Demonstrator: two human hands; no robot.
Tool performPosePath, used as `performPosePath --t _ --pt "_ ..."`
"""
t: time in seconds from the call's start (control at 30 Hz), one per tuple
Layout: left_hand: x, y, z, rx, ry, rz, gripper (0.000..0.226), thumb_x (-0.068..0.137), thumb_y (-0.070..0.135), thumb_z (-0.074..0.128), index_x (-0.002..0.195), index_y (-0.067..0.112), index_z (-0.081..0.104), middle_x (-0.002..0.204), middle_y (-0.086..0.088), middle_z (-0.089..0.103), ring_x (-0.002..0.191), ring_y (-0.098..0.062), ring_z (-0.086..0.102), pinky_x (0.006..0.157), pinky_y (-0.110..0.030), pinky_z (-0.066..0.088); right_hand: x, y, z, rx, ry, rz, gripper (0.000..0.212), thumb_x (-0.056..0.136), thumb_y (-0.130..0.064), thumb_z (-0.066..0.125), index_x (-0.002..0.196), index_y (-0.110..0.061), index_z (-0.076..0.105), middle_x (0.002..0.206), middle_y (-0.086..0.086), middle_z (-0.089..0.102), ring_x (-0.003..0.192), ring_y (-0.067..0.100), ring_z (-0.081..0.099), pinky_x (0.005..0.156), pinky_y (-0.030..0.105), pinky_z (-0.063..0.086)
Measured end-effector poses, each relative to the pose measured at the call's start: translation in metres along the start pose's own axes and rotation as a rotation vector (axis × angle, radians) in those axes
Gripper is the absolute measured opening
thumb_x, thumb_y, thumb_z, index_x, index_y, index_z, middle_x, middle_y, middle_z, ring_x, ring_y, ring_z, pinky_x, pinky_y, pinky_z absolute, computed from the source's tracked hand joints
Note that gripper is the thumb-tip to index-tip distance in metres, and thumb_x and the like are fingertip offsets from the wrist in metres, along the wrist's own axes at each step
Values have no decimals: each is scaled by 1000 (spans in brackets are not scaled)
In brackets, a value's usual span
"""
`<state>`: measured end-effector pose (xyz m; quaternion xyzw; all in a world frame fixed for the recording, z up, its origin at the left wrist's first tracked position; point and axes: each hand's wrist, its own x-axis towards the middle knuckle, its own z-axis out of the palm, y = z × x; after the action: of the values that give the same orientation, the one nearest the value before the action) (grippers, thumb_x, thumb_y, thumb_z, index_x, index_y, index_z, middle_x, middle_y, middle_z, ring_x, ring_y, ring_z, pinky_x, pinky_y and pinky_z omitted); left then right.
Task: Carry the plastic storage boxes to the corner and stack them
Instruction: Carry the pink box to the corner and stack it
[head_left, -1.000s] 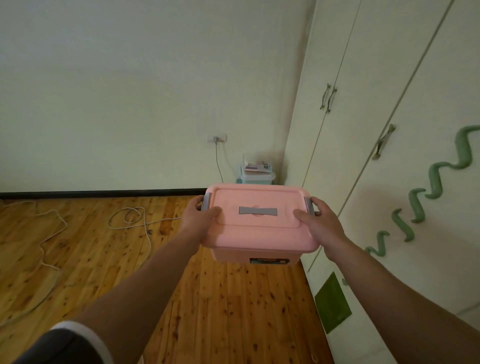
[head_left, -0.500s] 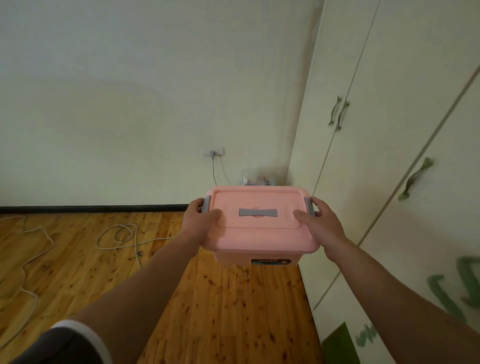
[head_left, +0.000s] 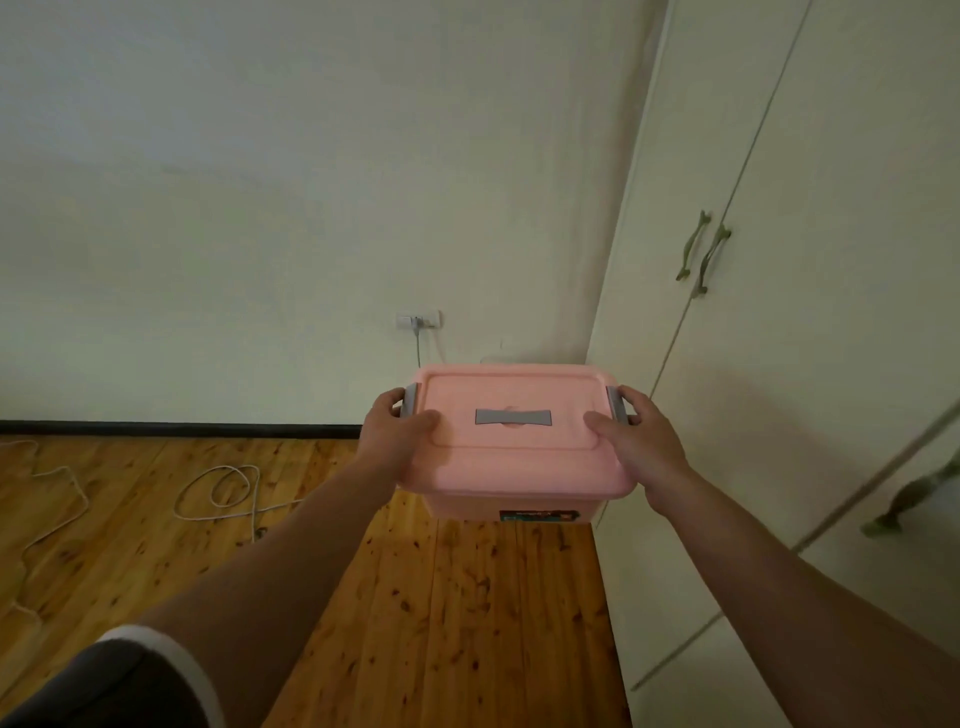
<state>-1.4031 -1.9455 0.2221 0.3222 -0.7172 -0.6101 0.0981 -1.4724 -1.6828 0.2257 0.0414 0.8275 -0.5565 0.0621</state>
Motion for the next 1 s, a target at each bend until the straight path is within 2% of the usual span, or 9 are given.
performPosePath --t 0.1,0.27,0.37,0.6,0.7,0.87,1.0 --pt "31 6 11 7 -3 -9 61 87 22 67 141 26 40 132 -3 52 99 -22 53 73 -36 47 31 -4 9 8 -13 3 64 86 -38 68 143 -31 40 132 3 52 110 25 53 80 36 47" --pt "89 15 28 7 -31 -5 61 87 21 67 141 24 41 132 -4 53 100 -21 53 73 -35 46 83 -7 24 40 -8 24 66 84 -38 70 143 -32 40 124 0 52 103 20 53 73 33 45" --pt "137 27 37 5 -51 6 60 86 19 68 140 23 42 129 -3 54 93 -18 54 64 -28 45 124 -13 42 65 0 41 67 83 -37 71 142 -32 41 122 0 53 101 19 54 68 30 44" --pt "245 61 45 32 -81 14 61 84 19 69 140 21 44 129 -4 56 88 -16 53 57 -23 40 216 -50 83 35 40 43 68 84 -35 71 144 -30 40 130 5 54 108 24 54 84 36 47" --pt "286 78 47 43 -106 35 63 84 20 70 140 20 43 132 -4 55 96 -19 53 69 -28 44 250 -64 97 38 52 41 70 84 -35 71 145 -29 39 132 6 53 109 24 53 85 37 46" --pt "333 92 56 71 -130 23 66 84 20 70 143 19 39 137 -6 53 103 -21 52 89 -39 47 294 -76 113 28 75 46 68 83 -35 72 143 -30 41 129 5 55 105 22 54 79 33 43" --pt "362 98 67 89 -155 1 67 86 20 69 145 16 38 137 -6 53 110 -24 54 97 -46 47 326 -81 120 10 77 51 66 83 -35 71 142 -31 42 126 3 55 105 22 54 80 34 43"
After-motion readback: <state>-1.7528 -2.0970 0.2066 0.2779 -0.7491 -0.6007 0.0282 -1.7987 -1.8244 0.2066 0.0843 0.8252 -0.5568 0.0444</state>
